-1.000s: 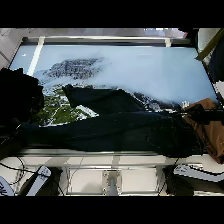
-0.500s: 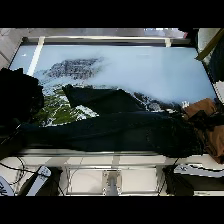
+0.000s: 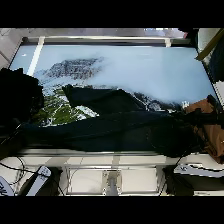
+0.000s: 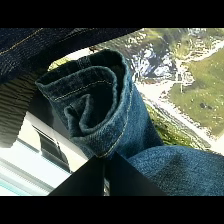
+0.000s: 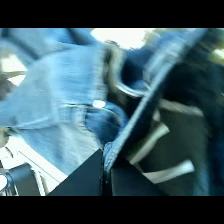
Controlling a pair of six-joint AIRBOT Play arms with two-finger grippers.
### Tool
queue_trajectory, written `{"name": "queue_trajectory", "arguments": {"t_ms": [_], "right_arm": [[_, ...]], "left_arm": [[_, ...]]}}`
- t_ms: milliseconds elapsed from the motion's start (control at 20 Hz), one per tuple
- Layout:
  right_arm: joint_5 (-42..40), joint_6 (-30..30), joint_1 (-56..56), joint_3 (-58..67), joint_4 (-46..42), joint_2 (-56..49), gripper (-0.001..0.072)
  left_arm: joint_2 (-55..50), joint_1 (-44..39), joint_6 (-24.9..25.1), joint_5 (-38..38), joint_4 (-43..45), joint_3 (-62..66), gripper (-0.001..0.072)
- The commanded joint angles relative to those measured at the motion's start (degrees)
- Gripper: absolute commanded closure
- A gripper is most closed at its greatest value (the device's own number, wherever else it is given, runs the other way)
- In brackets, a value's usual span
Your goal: Fold the clothes and pants, and hang the long-sleeved shirts on hangers.
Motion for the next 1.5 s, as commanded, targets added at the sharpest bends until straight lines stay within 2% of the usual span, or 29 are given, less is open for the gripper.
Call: {"name": "queue_trajectory", "arguments": {"t_ms": [0,100,200,350,450,550,600,700,850,1100,1200,1300,1350,1450], "right_arm": [[-0.74,-3.04,0.02,2.99,7.32,0.04,0.0675],[-7.61,-0.44,0.37,8.46,13.55,0.04,0.0676],[-15.47,0.72,2.93,15.96,16.46,0.04,0.0676],[-24.57,1.49,9.92,29.70,16.74,-0.02,0.0676],[-23.67,1.73,11.78,40.15,13.09,0.00,0.0676],[-14.58,6.49,9.86,47.65,4.57,0.66,0.0676],[-8.92,6.54,8.07,47.91,1.92,1.77,0.0676],[0.81,5.60,3.41,44.28,-0.15,4.94,0.0676],[2.51,1.16,-6.62,27.17,-5.27,13.94,0.0676],[-8.66,-5.51,-25.66,-9.05,-21.35,24.68,0.0675],[-13.27,-4.22,-28.35,-15.19,-26.77,25.35,0.0676],[-14.60,0.55,-28.22,-16.00,-34.51,25.38,0.0675],[-14.49,3.78,-28.22,-15.32,-38.40,25.38,0.0658],[-13.11,7.96,-28.22,-11.78,-41.86,25.40,0.0430]], "left_arm": [[0.02,0.07,0.02,0.68,-0.96,0.70,0.0696],[0.02,0.07,0.00,4.74,-6.69,3.08,0.0697],[-0.02,-0.11,0.04,10.58,-16.02,6.78,0.0698],[-1.01,-2.86,0.04,12.85,-19.06,15.72,0.0698],[-0.96,-3.74,0.02,12.22,-18.99,21.64,0.0698],[-0.61,-2.51,0.00,9.20,-16.00,24.79,0.0698],[-0.59,-1.51,-0.02,5.84,-14.47,24.83,0.0698],[-0.66,0.52,0.00,-1.07,-11.80,22.73,0.0698],[-0.57,2.62,0.07,-3.10,-9.14,14.69,0.0697],[-0.92,2.56,3.13,1.73,-6.14,0.28,0.0698],[-1.84,2.56,4.63,1.68,-4.94,-1.68,0.0698],[-2.99,2.58,4.59,1.75,-2.32,-2.10,0.0697],[-3.43,2.58,4.61,2.12,-2.08,-2.10,0.0696],[-3.52,2.58,4.59,3.82,-3.58,-1.38,0.0672]]}}
